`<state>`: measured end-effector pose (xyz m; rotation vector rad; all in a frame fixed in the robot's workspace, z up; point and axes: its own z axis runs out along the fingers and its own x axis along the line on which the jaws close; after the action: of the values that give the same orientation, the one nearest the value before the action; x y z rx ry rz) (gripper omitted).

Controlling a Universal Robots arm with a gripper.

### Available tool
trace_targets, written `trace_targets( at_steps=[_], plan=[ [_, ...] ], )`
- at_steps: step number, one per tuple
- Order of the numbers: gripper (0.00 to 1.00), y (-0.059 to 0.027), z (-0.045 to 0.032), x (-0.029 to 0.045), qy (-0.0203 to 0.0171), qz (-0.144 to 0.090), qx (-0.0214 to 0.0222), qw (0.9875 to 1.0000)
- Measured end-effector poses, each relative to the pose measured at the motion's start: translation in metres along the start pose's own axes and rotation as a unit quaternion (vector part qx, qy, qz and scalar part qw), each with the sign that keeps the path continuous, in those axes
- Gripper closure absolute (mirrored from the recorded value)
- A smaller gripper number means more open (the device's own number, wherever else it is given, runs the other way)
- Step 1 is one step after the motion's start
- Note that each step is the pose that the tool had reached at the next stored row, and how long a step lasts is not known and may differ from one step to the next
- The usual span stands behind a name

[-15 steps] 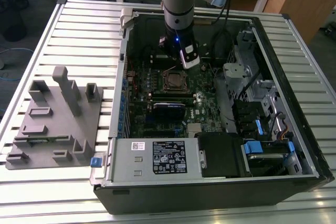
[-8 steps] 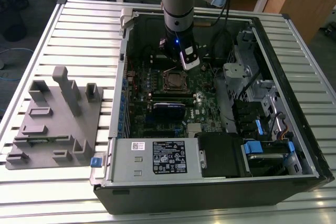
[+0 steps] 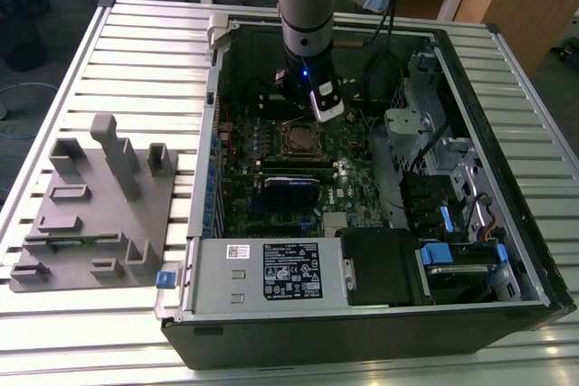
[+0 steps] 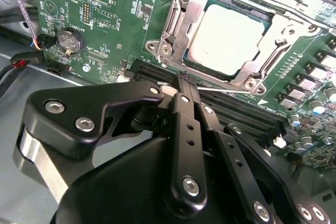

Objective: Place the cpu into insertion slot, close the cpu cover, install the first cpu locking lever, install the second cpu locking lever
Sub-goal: 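Install the first cpu locking lever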

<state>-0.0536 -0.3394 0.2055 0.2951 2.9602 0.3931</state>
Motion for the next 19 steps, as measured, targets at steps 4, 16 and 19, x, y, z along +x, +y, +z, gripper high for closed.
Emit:
trace_targets(
  at_steps=[4, 16, 19],
  plan=[
    [0.89, 0.0017, 0.0006, 0.0008, -0.0016, -0.001, 0.0023, 1.0],
    [0.89, 0.0068, 0.0027, 0.0039, -0.0038, -0.002, 0.0048, 1.0],
    [0.89, 0.0086, 0.0035, 0.0044, -0.0038, -0.002, 0.0048, 1.0]
  ],
)
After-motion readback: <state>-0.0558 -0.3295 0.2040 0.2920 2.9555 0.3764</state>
